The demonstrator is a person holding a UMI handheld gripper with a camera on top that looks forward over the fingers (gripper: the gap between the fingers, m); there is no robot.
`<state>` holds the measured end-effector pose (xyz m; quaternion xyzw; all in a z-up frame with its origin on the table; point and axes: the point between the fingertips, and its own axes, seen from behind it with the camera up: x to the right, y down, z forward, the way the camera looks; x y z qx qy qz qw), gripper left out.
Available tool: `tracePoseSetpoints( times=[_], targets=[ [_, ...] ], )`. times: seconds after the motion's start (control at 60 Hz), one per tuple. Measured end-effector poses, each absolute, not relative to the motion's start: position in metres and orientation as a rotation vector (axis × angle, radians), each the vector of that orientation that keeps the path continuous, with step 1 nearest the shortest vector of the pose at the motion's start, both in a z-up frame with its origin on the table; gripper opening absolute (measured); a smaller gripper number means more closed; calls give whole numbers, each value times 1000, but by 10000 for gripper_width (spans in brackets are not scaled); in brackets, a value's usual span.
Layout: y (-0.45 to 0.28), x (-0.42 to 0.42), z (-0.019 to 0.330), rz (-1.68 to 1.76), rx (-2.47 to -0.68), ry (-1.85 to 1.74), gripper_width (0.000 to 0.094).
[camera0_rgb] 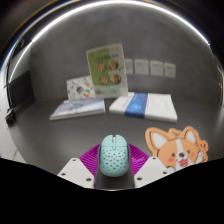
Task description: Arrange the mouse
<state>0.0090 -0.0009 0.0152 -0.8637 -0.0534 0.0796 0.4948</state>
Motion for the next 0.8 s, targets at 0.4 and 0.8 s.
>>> tracePoseSetpoints(
  times=[0.4, 0.8],
  targets=[
    [-39, 185, 160, 27, -1818, 54, 389],
    [7, 210, -13, 1, -2102, 56, 458]
  ],
)
